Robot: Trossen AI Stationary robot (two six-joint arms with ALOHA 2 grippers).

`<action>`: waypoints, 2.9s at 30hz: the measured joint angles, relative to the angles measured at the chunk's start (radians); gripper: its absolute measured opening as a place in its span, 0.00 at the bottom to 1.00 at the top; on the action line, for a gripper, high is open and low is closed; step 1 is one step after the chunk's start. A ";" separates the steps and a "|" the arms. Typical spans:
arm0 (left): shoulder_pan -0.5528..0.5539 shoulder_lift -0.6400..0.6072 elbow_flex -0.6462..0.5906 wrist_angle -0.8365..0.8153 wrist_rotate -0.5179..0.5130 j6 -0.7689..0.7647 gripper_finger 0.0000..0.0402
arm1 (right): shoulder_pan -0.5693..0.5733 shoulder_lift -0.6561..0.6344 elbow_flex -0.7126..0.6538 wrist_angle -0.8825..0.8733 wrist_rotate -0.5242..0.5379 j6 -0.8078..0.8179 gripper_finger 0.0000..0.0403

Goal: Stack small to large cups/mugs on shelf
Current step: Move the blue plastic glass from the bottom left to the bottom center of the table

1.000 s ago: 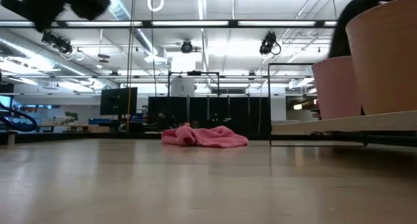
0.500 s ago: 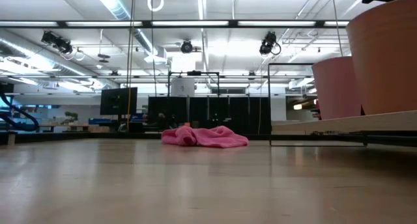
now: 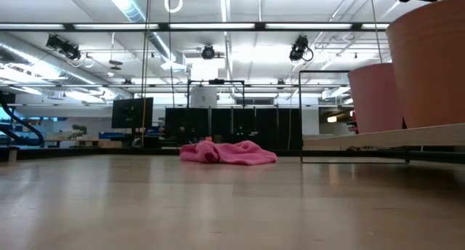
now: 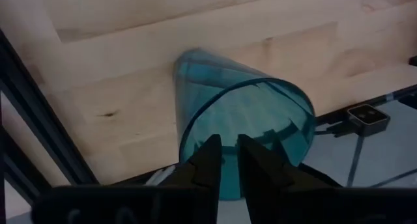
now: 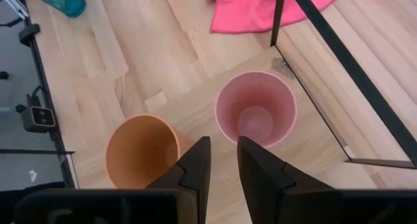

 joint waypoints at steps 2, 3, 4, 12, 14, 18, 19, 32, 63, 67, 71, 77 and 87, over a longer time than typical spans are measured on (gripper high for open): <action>-0.007 0.006 0.000 0.001 0.000 0.000 0.14 | 0.000 0.000 0.000 0.011 0.000 0.000 0.21; -0.009 0.007 0.000 0.000 -0.001 0.000 0.14 | 0.000 0.000 0.000 0.015 0.000 0.000 0.21; -0.009 0.007 0.000 -0.003 -0.001 0.000 0.14 | 0.000 0.000 0.000 0.019 0.000 0.000 0.21; -0.009 0.007 0.000 -0.075 0.000 -0.008 0.14 | 0.000 0.000 0.000 0.023 0.000 0.018 0.21; -0.009 0.007 0.000 -0.074 0.001 -0.009 0.14 | 0.000 0.000 0.000 0.023 0.000 0.030 0.21; -0.009 0.007 0.000 -0.078 0.001 -0.009 0.15 | 0.000 0.000 0.000 0.023 0.000 0.031 0.21; -0.009 0.007 0.000 -0.078 0.001 -0.009 0.15 | 0.000 0.000 0.000 0.023 0.000 0.031 0.21; -0.009 0.056 0.000 -0.082 0.006 0.007 0.18 | 0.000 0.000 0.000 0.023 0.009 0.031 0.21; 0.003 0.107 -0.001 -0.064 0.016 0.015 0.05 | 0.000 0.000 0.000 0.023 0.008 0.031 0.21; 0.036 0.101 0.016 -0.029 0.016 0.065 0.03 | 0.000 0.000 0.000 0.023 0.008 0.031 0.21; 0.113 0.099 0.110 -0.025 -0.011 0.200 0.03 | 0.000 0.000 0.000 0.023 0.008 0.031 0.21; 0.303 0.122 0.318 -0.033 -0.087 0.546 0.03 | 0.000 0.000 0.000 0.023 0.008 0.026 0.21; 0.565 0.347 0.802 -0.316 -0.022 0.993 0.03 | 0.000 0.000 0.000 0.023 0.008 0.023 0.21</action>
